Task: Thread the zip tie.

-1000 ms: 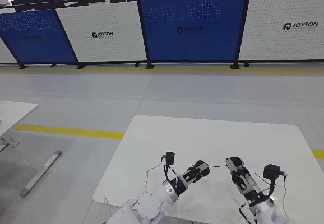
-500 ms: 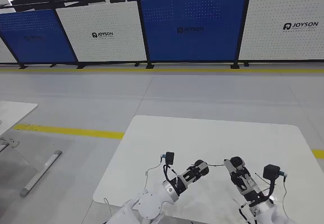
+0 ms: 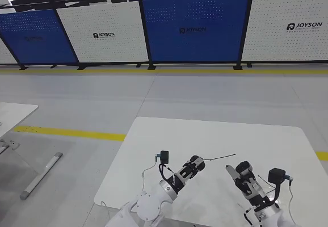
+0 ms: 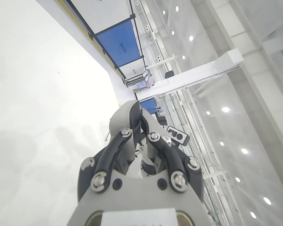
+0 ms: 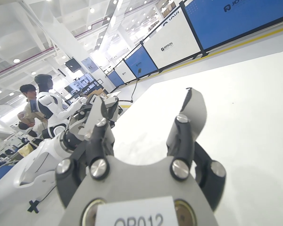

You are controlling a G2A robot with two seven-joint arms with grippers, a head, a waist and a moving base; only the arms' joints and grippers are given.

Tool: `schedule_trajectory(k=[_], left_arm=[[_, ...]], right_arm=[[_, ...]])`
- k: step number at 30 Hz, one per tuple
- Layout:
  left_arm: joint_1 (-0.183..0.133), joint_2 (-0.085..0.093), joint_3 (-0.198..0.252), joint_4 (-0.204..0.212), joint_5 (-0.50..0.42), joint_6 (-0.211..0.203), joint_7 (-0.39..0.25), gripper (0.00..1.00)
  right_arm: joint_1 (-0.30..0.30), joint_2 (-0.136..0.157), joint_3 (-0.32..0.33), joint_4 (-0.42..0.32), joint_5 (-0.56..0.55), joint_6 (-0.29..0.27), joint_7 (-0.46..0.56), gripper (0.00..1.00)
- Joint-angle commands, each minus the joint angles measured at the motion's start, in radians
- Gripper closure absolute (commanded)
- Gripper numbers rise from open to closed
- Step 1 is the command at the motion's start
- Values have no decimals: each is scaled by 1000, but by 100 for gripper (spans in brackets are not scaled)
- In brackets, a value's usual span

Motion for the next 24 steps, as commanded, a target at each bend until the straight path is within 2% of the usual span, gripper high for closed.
schedule_trajectory(k=[1, 11, 14, 17, 24], left_arm=[[0, 0, 0, 0, 0, 0, 0, 100], [1, -1, -6, -1, -6, 2, 4, 100], [5, 1, -28, -9, 41, 32, 61, 100], [26, 3, -35, -50, 135, 86, 128, 100], [28, 3, -35, -55, 146, 93, 134, 100]], right_arm=[[0, 0, 0, 0, 0, 0, 0, 0], [5, -5, -1, 3, 10, 6, 9, 0], [7, -7, 5, 9, -4, 22, 12, 0], [1, -10, 7, 1, -53, 55, -9, 0], [1, -10, 7, 1, -53, 55, -9, 0]])
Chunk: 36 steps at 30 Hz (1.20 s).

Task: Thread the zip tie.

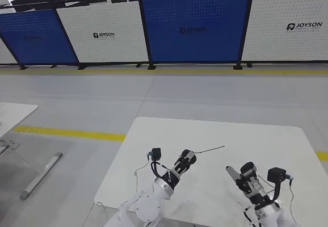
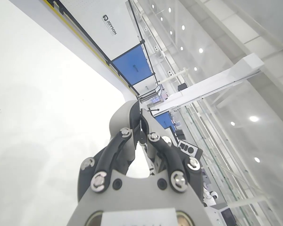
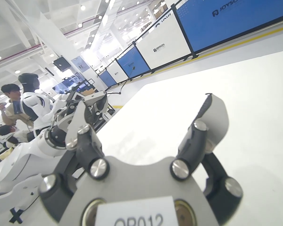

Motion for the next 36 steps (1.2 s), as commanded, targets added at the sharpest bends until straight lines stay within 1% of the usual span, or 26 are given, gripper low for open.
schedule_trajectory(k=[1, 2, 4, 5, 8, 10, 11, 13, 14, 23, 24, 25, 27, 29, 31, 32, 34, 35, 36], left_arm=[[0, 0, 0, 0, 0, 0, 0, 100], [0, 0, 0, 1, 2, 2, 0, 100], [-4, 0, -1, -5, 22, 24, -6, 100], [-3, 1, -2, -16, 38, 46, -6, 100], [6, 3, -3, -48, 69, 90, -17, 100], [10, 3, -3, -60, 75, 104, -22, 100], [9, 2, -2, -62, 77, 109, -24, 100], [6, 1, 0, -60, 76, 110, -25, 100], [6, 1, 0, -60, 76, 110, -25, 100], [6, 1, 0, -60, 76, 110, -25, 100], [6, 1, 0, -60, 76, 110, -25, 100], [6, 1, 0, -60, 76, 110, -25, 100], [6, 1, 0, -60, 76, 110, -25, 100], [6, 1, 0, -60, 76, 110, -25, 100], [6, 1, 0, -60, 76, 110, -25, 100], [6, 1, 0, -60, 76, 110, -25, 100], [6, 1, 0, -60, 76, 110, -25, 100], [6, 1, 0, -60, 76, 110, -25, 100], [6, 1, 0, -60, 76, 110, -25, 100]], right_arm=[[3, 0, 3, 1, -16, 10, 1, 0], [6, 0, 4, -1, -55, 30, 5, 0], [10, 1, 4, -11, -139, 75, 7, 0], [11, 1, 4, -20, -191, 101, 9, 0], [9, 4, 8, -49, -338, 164, 38, 0], [8, 6, 13, -66, -413, 188, 61, 0], [6, 8, 16, -82, -481, 209, 67, 0], [-2, 8, 13, -100, -561, 235, 50, 0], [-4, 8, 12, -102, -569, 239, 46, 0], [-4, 8, 12, -102, -569, 239, 46, 0], [2, 9, 16, -97, -622, 257, 51, 0], [7, 9, 12, -99, -683, 289, 61, 0], [14, 8, 6, -104, -763, 328, 74, 0], [20, 7, -4, -113, -888, 375, 93, 0], [23, 6, -15, -118, -979, 404, 113, 0], [29, 8, -23, -119, -1009, 414, 126, 0], [55, 20, -36, -105, -1009, 417, 122, 0], [71, 30, -46, -94, -1009, 426, 113, 0], [97, 49, -66, -73, -1009, 444, 80, 0]])
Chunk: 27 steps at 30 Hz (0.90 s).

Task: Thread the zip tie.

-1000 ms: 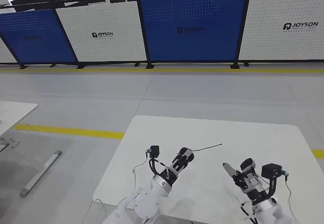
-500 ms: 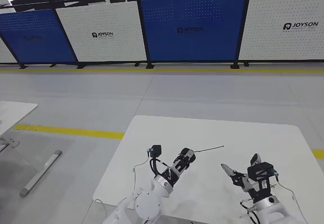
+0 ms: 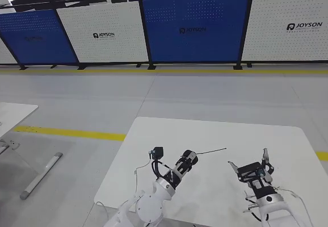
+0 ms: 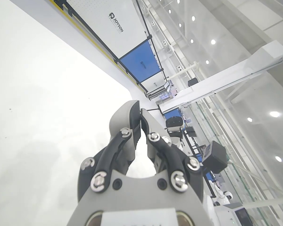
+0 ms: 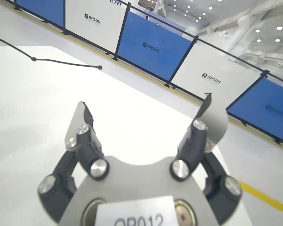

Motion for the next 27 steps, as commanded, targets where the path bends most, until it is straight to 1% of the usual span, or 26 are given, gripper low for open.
schedule_trajectory(k=[1, 2, 13, 15, 19, 22, 24, 27], left_arm=[[0, 0, 0, 0, 0, 0, 0, 100], [0, 0, 0, 0, 0, 0, 0, 100], [0, 0, 0, 0, 0, 0, 0, 100], [0, 0, 0, 0, 0, 0, 0, 100], [0, 0, 0, 0, 0, 0, 0, 100], [0, 0, 0, 0, 0, 0, 0, 100], [0, 0, 0, 0, 0, 0, 0, 100], [0, 0, 0, 0, 0, 0, 0, 100]], right_arm=[[43, 33, -36, 40, 12, 41, -54, 0], [48, 38, -44, 47, 12, 52, -60, 0], [48, 38, -44, 47, 12, 50, -61, 0], [58, 42, -40, 54, 12, 45, -72, 0], [93, 78, -66, 74, 12, 76, -98, 0], [131, 124, -110, 88, 12, 107, -111, 0], [154, 158, -151, 91, 12, 142, -116, 0], [156, 162, -157, 90, 12, 148, -117, 0]])
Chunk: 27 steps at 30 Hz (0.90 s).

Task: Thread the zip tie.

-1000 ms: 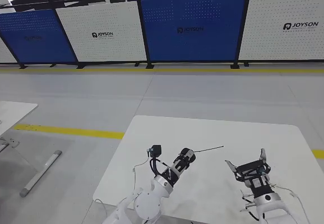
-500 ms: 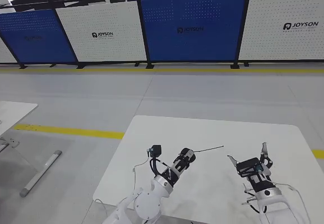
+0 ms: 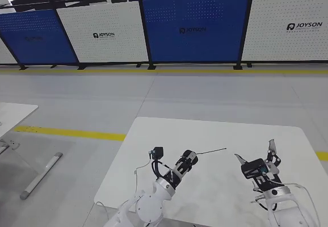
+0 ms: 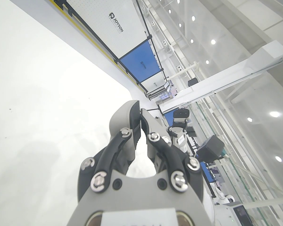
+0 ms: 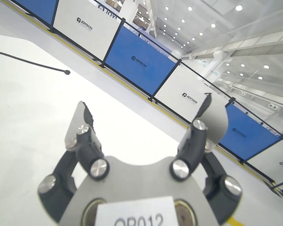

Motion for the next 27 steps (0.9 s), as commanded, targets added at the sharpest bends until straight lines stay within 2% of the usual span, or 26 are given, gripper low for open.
schedule_trajectory(k=[1, 13, 16, 22, 24, 27], left_arm=[[0, 0, 0, 0, 0, 0, 0, 100], [-1, 0, 0, 0, 3, 2, 0, 100], [-11, 1, 0, -21, 53, 50, -10, 100], [-38, 1, 18, -107, 154, 233, -70, 100], [-57, -2, 35, -125, 175, 286, -101, 100], [-84, -6, 41, -125, 151, 317, -131, 100]], right_arm=[[-1, -1, 2, 0, 0, -2, 0, 0], [-1, -1, 2, 0, 0, -2, 0, 0], [-1, -1, 2, 0, 0, -2, 0, 0], [-1, -1, 2, 0, 0, -2, 0, 0], [-1, -1, 2, 0, 0, -2, 0, 0], [-1, -1, 2, 0, 0, -2, 0, 0]])
